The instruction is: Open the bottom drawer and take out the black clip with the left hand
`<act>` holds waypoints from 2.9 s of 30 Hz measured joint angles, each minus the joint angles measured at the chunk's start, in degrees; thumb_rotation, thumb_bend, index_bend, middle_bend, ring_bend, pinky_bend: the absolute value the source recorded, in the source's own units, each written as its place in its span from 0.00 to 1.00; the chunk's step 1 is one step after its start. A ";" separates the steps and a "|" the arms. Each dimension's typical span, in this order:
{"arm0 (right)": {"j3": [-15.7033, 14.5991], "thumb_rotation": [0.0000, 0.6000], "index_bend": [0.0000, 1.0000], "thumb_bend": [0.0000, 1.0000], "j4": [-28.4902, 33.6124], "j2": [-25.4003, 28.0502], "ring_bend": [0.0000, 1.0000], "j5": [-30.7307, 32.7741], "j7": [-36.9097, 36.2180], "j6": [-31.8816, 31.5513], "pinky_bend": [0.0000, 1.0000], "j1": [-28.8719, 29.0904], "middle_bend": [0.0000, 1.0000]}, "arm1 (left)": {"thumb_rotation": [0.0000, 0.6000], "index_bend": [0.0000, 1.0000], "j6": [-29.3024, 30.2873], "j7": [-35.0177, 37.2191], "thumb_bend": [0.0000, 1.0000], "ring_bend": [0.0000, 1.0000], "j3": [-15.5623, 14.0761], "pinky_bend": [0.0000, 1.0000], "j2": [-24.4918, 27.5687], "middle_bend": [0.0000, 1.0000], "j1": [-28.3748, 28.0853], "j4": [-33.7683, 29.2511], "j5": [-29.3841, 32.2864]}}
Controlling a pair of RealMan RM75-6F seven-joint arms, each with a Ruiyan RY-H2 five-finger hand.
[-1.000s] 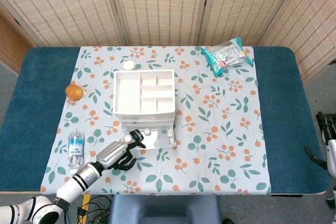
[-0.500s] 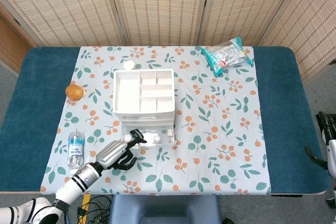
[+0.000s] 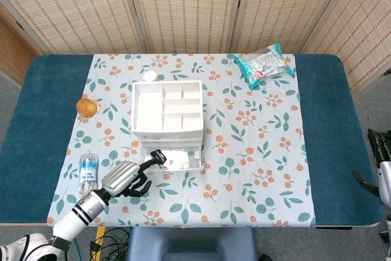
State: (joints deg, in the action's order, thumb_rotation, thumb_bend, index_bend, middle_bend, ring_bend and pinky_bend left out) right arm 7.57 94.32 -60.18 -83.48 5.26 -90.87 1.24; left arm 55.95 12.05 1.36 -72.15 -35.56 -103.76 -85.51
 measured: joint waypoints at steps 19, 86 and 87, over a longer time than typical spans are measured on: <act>2.06 1.00 0.00 0.24 6.39 6.38 0.05 -2.67 3.73 -5.66 0.00 -1.02 0.13 | 1.00 0.33 3.10 -10.95 0.29 0.98 4.17 1.00 3.81 0.91 -6.24 9.12 -11.54; 0.83 1.00 0.00 0.24 3.14 4.28 0.06 -1.71 -0.88 -5.06 0.01 -2.20 0.13 | 1.00 0.39 -13.41 -45.14 0.26 1.00 1.42 1.00 -1.95 0.95 -18.47 15.18 -6.30; 0.84 1.00 0.00 0.24 3.14 4.28 0.06 -1.73 -0.89 -5.06 0.01 -2.19 0.13 | 1.00 0.39 -13.51 -45.26 0.26 1.00 1.39 1.00 -1.96 0.95 -18.54 15.16 -6.20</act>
State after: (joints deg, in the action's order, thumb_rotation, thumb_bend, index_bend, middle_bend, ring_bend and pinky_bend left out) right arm 8.40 97.47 -55.90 -85.22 4.37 -95.93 -0.95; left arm 42.43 -33.21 2.75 -74.10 -54.09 -88.60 -91.70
